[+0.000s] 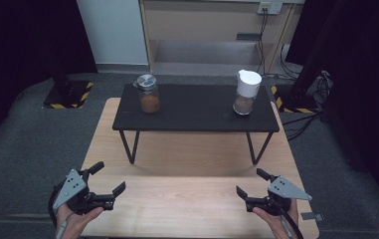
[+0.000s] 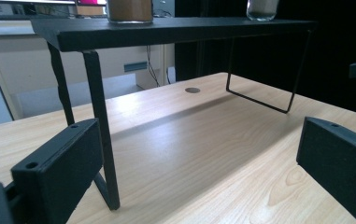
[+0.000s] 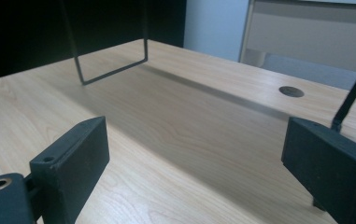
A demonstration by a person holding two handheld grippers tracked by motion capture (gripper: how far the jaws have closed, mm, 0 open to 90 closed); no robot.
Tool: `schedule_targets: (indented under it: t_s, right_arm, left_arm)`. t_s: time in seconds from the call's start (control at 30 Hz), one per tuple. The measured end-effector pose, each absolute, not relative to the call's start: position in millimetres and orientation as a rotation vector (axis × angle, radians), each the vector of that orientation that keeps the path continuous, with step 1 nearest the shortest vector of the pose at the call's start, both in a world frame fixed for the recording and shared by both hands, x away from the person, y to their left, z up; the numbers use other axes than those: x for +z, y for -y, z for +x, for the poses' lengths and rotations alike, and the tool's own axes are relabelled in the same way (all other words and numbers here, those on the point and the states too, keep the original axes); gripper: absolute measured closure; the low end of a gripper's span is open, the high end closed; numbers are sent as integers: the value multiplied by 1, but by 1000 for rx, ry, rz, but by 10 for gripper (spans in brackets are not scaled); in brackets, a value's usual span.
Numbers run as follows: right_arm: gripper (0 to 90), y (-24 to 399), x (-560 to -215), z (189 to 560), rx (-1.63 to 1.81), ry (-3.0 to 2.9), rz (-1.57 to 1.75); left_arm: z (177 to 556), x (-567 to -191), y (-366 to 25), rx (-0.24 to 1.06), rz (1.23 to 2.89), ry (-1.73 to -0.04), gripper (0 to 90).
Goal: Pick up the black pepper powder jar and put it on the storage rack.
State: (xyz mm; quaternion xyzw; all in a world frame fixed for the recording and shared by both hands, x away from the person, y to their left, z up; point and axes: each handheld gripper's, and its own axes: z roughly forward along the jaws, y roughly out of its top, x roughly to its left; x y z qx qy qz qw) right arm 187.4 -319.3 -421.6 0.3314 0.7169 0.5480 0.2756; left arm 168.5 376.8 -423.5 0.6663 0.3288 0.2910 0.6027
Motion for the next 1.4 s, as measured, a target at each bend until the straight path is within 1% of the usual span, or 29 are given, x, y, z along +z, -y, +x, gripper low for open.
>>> schedule_targets:
  t_s: [0.57, 1.4]
  right_arm:
    - [78, 329, -425, 178, 1487, -1808, 974]
    - [78, 327, -426, 181, 1496, -1835, 944]
  left_arm:
    - [166, -426, -382, 689, 1493, -790, 0]
    - [170, -426, -380, 666, 1508, -769, 0]
